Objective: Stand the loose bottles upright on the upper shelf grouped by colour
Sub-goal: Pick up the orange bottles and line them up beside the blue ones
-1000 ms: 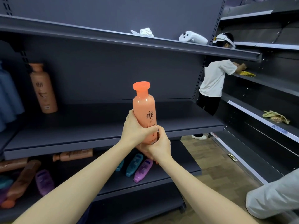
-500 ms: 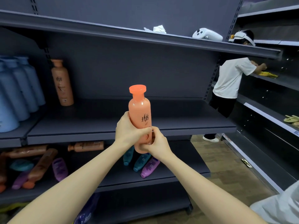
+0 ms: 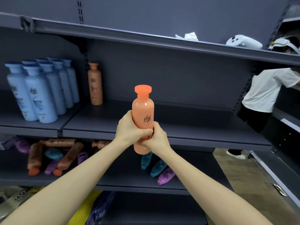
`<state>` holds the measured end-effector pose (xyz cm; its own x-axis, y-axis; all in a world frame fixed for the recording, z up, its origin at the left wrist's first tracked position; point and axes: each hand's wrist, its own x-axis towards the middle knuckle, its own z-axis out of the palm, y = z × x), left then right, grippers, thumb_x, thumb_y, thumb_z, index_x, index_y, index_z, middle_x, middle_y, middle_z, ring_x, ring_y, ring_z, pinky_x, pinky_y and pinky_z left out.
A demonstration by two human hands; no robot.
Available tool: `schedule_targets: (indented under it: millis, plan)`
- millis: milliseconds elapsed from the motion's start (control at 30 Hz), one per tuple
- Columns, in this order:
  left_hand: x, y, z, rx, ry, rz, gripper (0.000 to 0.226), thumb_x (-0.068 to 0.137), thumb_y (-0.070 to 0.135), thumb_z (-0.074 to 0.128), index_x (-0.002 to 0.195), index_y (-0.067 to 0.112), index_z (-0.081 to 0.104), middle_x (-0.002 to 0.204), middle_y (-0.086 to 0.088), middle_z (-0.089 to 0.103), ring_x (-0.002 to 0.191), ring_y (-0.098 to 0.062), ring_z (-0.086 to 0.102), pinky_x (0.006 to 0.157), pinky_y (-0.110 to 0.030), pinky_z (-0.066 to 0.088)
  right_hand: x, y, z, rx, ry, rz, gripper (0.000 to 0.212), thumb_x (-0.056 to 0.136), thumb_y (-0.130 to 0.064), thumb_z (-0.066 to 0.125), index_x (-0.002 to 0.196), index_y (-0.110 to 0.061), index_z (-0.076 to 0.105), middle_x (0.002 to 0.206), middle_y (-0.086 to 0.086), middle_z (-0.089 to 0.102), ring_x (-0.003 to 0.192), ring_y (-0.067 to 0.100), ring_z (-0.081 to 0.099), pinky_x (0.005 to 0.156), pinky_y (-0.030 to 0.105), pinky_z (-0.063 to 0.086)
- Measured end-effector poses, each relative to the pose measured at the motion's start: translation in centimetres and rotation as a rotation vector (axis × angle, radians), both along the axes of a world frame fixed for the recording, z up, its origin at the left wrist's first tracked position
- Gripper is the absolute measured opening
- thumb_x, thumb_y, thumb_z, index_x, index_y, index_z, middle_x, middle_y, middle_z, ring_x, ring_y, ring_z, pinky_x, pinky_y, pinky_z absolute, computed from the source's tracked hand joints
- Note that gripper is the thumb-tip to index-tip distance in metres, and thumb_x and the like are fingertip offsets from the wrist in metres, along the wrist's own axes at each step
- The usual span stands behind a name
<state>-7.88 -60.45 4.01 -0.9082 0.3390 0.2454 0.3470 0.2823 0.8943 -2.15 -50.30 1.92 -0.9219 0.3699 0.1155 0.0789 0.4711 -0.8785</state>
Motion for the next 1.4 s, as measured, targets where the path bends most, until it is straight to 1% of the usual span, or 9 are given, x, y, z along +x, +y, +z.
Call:
schedule_targets:
  millis: [267,433,600,733,833,1000,1200,1333,1400]
  plan:
    - [-4.1,-1.5,0.0,-0.044,-0.002,-0.01,0.055,0.055,0.019,0.082,0.1,0.022,0.051,0.097,0.006,0.063,0.091,-0.013,0.062,0.076,-0.031,0.052,-4.4,-1.3,-0.4,-0.005,-0.013,-0.031,0.056,0.063,-0.016,0.081,0.11,-0.022,0.05,0.103,-0.006,0.061,0.093,0.018,0.063,0.077,0.04,0.057]
    - [-7.9,-2.2,0.3,-0.077,-0.006,-0.053,0.058,0.053,0.021,0.082,0.103,0.021,0.051,0.099,0.005,0.063,0.089,-0.011,0.062,0.078,-0.035,0.055,-7.8,-2.1,-0.3,-0.005,0.001,-0.058,0.054,0.064,-0.016,0.081,0.107,-0.022,0.05,0.1,-0.007,0.061,0.092,0.014,0.061,0.075,0.031,0.054]
    - [-12.7,-3.0,0.4,-0.111,-0.004,-0.095,0.06,0.05,0.024,0.082,0.102,0.021,0.051,0.097,0.006,0.063,0.089,-0.011,0.062,0.079,-0.038,0.055,-12.3,-3.2,-0.1,-0.025,-0.009,-0.101,0.053,0.062,-0.016,0.081,0.105,-0.023,0.05,0.1,-0.006,0.063,0.091,0.015,0.062,0.074,0.033,0.056]
    - [-16.0,-3.5,0.4,-0.141,0.012,-0.108,0.063,0.048,0.027,0.082,0.102,0.02,0.049,0.098,0.003,0.063,0.09,-0.014,0.062,0.081,-0.04,0.054,-15.6,-3.9,-0.3,-0.013,-0.009,-0.148,0.055,0.059,-0.016,0.082,0.104,-0.02,0.051,0.1,-0.003,0.064,0.092,0.018,0.063,0.079,0.038,0.056]
    - [-18.2,-3.9,0.3,-0.16,0.017,-0.126,0.065,0.052,0.024,0.083,0.107,0.019,0.048,0.1,0.003,0.062,0.094,-0.016,0.061,0.081,-0.038,0.053,-17.9,-4.6,-0.6,-0.011,-0.008,-0.179,0.057,0.059,-0.016,0.083,0.105,-0.017,0.051,0.101,0.0,0.064,0.092,0.02,0.064,0.079,0.039,0.056]
    - [-21.4,-4.5,0.0,-0.176,0.006,-0.166,0.068,0.056,0.019,0.083,0.113,0.018,0.045,0.105,0.001,0.061,0.097,-0.019,0.061,0.083,-0.039,0.052,-20.7,-5.7,-0.8,-0.012,-0.016,-0.229,0.055,0.061,-0.012,0.082,0.104,-0.017,0.048,0.095,-0.004,0.06,0.089,0.019,0.063,0.069,0.029,0.051]
    - [-23.9,-5.0,-0.6,-0.118,-0.026,-0.215,0.072,0.058,0.016,0.082,0.118,0.02,0.042,0.11,-0.001,0.061,0.102,-0.021,0.06,0.088,-0.044,0.051,-23.2,-6.3,-0.9,-0.015,-0.013,-0.266,0.056,0.062,-0.01,0.083,0.105,-0.013,0.047,0.095,-0.002,0.059,0.087,0.019,0.061,0.074,0.032,0.052]
    - [-24.9,-5.1,-1.0,-0.083,-0.016,-0.226,0.079,0.061,0.015,0.081,0.127,0.02,0.039,0.114,-0.001,0.061,0.105,-0.02,0.06,0.09,-0.043,0.05,-24.5,-6.4,-1.3,-0.012,-0.005,-0.292,0.058,0.061,-0.009,0.082,0.109,-0.01,0.049,0.102,0.003,0.063,0.094,0.024,0.063,0.081,0.04,0.055]
    - [-25.2,-5.2,-1.2,-0.065,-0.013,-0.232,0.083,0.062,0.015,0.081,0.132,0.021,0.036,0.116,-0.001,0.06,0.107,-0.019,0.059,0.092,-0.042,0.05,-24.8,-6.4,-1.3,-0.011,-0.003,-0.294,0.056,0.062,-0.009,0.082,0.107,-0.01,0.049,0.099,0.002,0.062,0.092,0.022,0.062,0.08,0.039,0.054]
